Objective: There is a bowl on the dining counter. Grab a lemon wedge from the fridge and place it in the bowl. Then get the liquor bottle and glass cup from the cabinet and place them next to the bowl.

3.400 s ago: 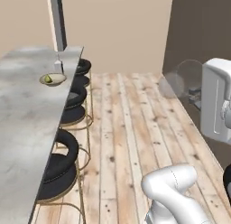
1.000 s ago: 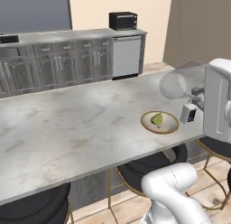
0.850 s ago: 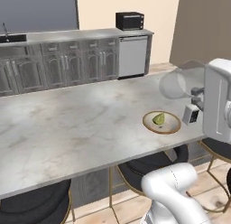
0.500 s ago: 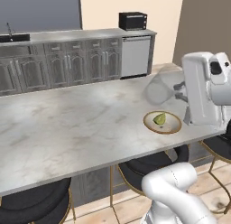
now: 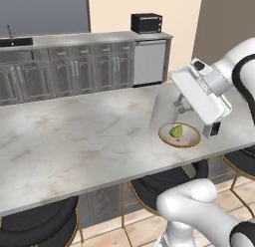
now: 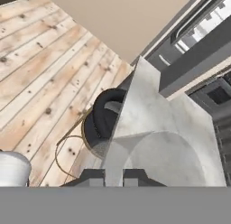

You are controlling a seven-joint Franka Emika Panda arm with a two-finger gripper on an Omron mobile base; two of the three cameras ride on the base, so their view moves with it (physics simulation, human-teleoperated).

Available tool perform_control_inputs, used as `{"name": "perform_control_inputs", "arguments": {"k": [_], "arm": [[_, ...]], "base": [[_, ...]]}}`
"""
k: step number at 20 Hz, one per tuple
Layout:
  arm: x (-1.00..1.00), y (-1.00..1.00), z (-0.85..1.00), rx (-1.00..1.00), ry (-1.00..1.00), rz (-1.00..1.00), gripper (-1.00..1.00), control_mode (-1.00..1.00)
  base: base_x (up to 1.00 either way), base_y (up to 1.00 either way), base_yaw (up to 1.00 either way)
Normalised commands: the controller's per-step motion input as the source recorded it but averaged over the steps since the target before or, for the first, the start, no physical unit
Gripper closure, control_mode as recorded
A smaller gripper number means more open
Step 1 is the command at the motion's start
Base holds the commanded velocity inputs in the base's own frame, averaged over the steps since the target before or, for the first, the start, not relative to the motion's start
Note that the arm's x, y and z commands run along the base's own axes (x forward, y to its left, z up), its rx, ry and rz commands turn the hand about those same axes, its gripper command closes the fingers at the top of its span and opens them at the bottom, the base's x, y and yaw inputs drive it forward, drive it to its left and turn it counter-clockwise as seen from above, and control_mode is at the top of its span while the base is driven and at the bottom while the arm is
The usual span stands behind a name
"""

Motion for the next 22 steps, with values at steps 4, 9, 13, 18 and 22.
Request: {"name": "perform_control_inputs", "arguments": {"k": [4,9,13,18,22], "arm": [[0.42,-0.03,-0.80,-0.17,0.13,0.22,1.00,-1.00],[0.30,0.00,-0.69,-0.24,0.00,0.06,1.00,-1.00],[0.06,0.00,-0.48,-0.11,-0.22,0.00,1.00,-1.00],[0.23,-0.01,-0.46,-0.01,-0.30,0.00,1.00,-1.00],[0.48,-0.07,-0.56,0.00,-0.16,0.00,1.00,-1.00]], "base": [[0.00,0.00,0.00],[0.00,0.00,0.00],[0.00,0.00,0.00],[0.00,0.00,0.00],[0.00,0.00,0.00]]}}
